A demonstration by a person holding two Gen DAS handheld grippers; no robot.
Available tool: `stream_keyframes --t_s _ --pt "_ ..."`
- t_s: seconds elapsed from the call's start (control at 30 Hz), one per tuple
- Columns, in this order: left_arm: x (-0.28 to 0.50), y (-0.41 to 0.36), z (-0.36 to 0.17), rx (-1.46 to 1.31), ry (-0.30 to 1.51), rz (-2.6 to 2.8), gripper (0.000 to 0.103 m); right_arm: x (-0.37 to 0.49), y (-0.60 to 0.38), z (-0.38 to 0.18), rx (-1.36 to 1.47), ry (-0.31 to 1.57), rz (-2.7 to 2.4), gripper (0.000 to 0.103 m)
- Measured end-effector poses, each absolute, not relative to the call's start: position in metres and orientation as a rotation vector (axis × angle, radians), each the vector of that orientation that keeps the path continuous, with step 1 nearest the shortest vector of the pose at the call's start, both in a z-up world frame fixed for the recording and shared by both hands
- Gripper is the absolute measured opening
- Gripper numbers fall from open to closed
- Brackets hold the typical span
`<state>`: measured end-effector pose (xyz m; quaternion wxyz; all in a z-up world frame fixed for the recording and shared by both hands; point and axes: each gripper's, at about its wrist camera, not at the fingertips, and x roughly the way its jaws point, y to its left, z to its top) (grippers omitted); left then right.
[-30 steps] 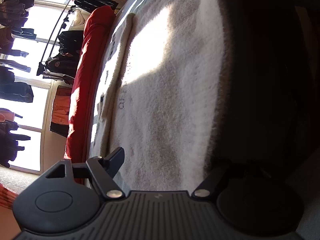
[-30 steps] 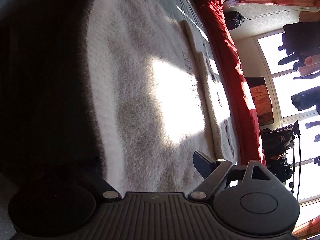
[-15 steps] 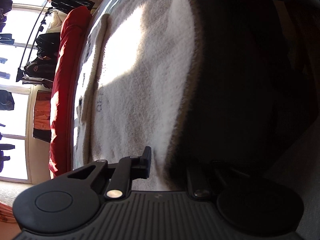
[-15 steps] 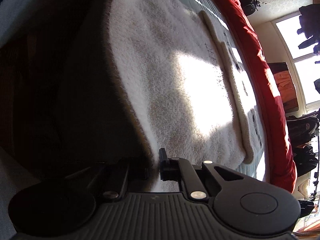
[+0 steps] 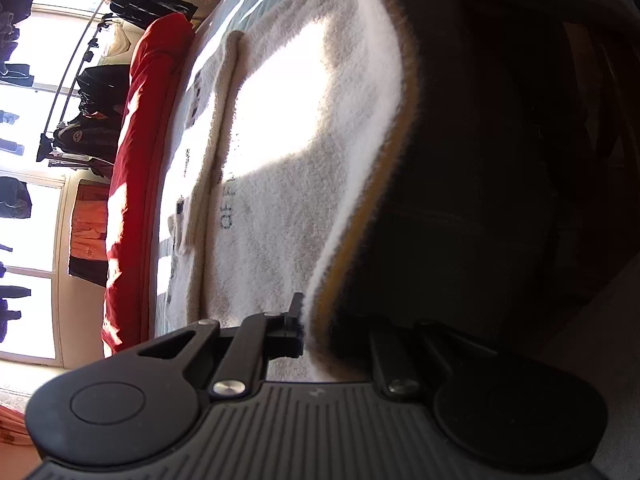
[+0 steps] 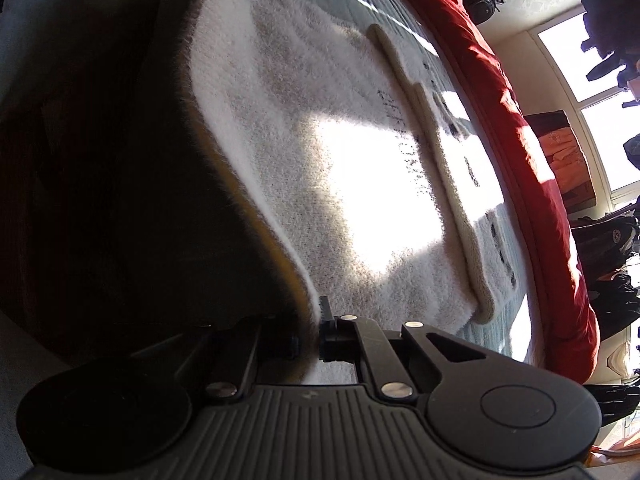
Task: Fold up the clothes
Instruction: 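Close both grippers on the hem and lift it toward the folded sleeves, then lay the held hem over the folded sleeves and open both grippers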
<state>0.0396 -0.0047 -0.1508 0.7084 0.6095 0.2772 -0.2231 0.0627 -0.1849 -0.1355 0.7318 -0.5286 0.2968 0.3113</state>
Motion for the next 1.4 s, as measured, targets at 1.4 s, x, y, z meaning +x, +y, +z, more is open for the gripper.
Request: stream_keyframes --t_s 1.4 --pt "0.187 0.014 -0.115 1.317 0.508 -0.322 0.009 0.224 -0.181 -0.092 -1.156 0.537 0.514 0.007"
